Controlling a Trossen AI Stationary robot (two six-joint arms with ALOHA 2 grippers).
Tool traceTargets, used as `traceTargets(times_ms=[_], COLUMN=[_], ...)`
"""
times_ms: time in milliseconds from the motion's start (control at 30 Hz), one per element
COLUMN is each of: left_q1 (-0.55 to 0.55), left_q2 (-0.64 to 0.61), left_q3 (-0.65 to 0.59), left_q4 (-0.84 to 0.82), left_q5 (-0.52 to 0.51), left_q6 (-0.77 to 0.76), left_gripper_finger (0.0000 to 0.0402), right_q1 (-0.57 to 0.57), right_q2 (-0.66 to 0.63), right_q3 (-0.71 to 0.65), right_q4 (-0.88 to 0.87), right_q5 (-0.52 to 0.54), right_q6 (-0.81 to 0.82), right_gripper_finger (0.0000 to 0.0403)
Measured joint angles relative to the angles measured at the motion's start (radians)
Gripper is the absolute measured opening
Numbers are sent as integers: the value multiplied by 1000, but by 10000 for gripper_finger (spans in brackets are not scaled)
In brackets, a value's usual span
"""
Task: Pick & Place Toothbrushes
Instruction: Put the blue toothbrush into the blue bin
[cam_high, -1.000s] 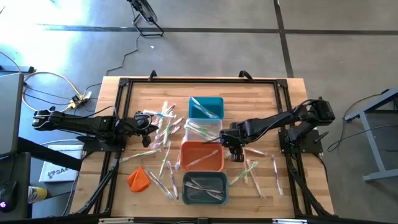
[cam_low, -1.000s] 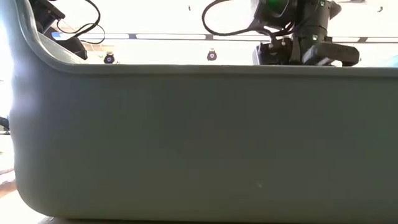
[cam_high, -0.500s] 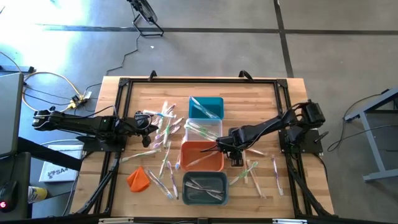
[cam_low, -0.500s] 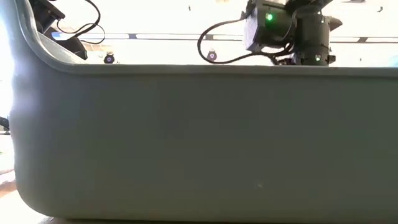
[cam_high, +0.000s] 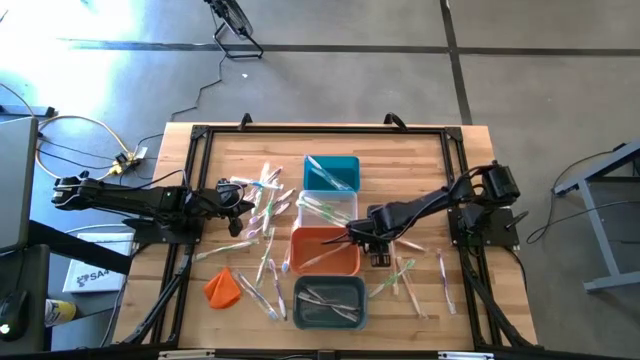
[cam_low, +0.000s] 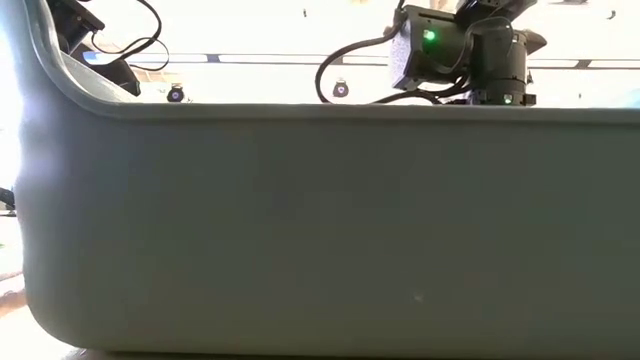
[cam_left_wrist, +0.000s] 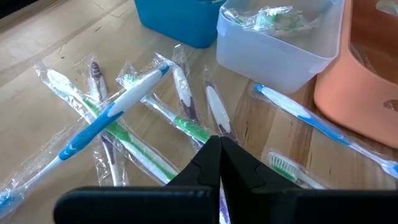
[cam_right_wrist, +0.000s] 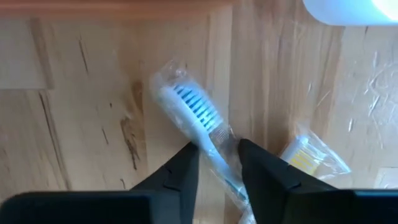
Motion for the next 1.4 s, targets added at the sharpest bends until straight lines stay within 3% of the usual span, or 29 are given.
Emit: traceTargets(times_ms=[300,667,1067,1400], left_q1=[0,0,0,0], left_q2=[0,0,0,0], left_q3=[0,0,0,0], left_q4=[0,0,0,0], left_q5=[0,0,0,0], left_q6=[0,0,0,0], left_gripper_finger=[0,0,0,0], right_q1=[0,7,7,7], right_q2=[0,-25,-185,-335], right_q3=[-1,-6,-5,-4], right_q4=[1,-53,-178,-179], right_q5=[-7,49,173,298], right_q6=[0,-33,-22,85], right_gripper_finger=[13,11,10,9])
